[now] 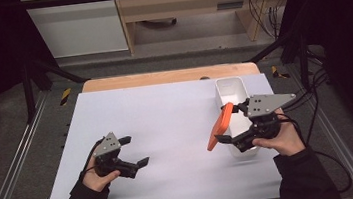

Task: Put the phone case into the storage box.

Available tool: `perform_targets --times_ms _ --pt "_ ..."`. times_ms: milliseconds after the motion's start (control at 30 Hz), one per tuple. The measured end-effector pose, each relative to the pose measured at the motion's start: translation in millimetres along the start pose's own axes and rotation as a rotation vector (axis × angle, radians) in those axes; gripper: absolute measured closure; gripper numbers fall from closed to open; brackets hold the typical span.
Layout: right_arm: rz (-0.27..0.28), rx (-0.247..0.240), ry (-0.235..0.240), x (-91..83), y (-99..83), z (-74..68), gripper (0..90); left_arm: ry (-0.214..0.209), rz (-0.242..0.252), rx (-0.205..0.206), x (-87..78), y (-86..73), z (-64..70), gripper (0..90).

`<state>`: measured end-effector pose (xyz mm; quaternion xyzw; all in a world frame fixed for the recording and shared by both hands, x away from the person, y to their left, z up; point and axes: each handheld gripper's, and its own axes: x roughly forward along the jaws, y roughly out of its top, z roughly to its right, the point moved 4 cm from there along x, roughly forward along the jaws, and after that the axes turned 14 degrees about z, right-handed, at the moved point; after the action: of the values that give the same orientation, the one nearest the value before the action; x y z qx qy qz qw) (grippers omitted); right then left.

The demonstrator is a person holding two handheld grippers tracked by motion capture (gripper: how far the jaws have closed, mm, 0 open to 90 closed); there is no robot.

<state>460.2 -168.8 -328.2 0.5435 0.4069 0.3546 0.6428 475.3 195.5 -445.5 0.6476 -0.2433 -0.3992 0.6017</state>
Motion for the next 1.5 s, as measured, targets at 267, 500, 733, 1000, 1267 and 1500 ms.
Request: perform_targets --times_ms 267,500,733,1000,1267,1500 --pt "0.034 0.029 -0.096 -5.6 10.7 12.1 15.9 0.077 0.015 -0.015 -19.4 -9.8 -14.8 0.0" --pt "0.033 0.045 -0.173 -6.7 17.5 22.5 15.9 0.128 0.027 -0.021 -31.0 -16.8 -24.7 0.0" --pt "0.020 0.060 -0.265 -1.5 21.5 36.4 15.9 0.158 0.034 -0.030 -39.3 -21.9 -29.8 0.0" --pt "0.005 0.080 -0.389 1.9 22.6 56.1 15.9 0.161 0.033 -0.035 -42.7 -24.8 -30.9 0.0" --pt "-0.026 0.094 -0.481 5.7 19.4 75.0 15.9 0.159 0.035 -0.035 -42.3 -25.2 -31.0 0.0" --pt "-0.032 0.096 -0.546 6.2 20.4 91.4 15.9 0.153 0.035 -0.034 -41.1 -25.7 -31.2 0.0"
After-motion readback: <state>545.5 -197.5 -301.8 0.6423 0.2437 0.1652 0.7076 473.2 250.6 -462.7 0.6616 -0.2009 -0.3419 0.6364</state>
